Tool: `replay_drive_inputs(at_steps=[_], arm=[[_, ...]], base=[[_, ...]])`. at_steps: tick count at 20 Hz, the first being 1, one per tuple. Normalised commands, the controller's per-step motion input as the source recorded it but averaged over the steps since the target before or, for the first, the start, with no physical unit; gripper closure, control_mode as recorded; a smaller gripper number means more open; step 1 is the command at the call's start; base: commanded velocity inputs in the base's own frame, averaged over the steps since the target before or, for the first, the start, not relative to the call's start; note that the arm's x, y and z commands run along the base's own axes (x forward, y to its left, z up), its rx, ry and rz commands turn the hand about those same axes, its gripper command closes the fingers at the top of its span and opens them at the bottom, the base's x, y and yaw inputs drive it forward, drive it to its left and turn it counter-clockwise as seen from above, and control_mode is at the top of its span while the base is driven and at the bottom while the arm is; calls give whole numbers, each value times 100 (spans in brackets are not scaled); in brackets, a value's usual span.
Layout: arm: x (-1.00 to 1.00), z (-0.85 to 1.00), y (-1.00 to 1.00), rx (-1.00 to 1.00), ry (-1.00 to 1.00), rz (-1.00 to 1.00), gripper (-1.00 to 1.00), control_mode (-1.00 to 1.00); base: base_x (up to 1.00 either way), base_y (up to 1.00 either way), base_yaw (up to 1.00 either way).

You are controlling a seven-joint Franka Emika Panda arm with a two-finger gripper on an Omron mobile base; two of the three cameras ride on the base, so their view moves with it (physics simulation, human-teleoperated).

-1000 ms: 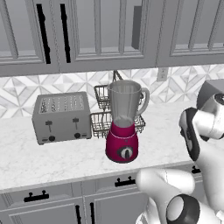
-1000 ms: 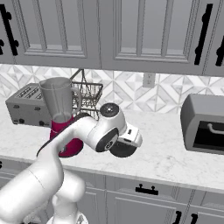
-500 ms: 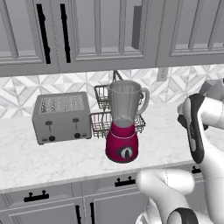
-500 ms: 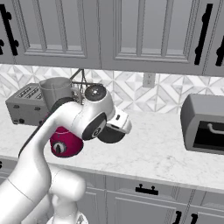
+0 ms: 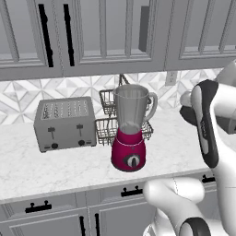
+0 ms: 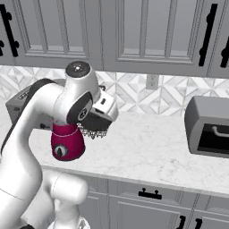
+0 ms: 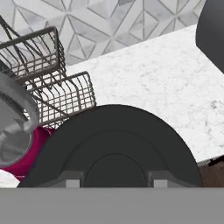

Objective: Close the lid blender by securely placing the lid on top.

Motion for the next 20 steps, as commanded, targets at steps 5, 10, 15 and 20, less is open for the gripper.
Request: replay_drive_inputs(at_steps=[5, 10, 15, 20], arm=[[-10, 46, 64, 0, -17, 0, 100, -100], [-3, 39, 69, 0, -18, 0, 100, -100], [0, 44, 73, 0, -10, 0, 100, -100], [0, 46, 72, 0, -2, 0, 100, -100]], base=[[0, 0, 0], [0, 0, 0], [0, 0, 0], [0, 0, 0]])
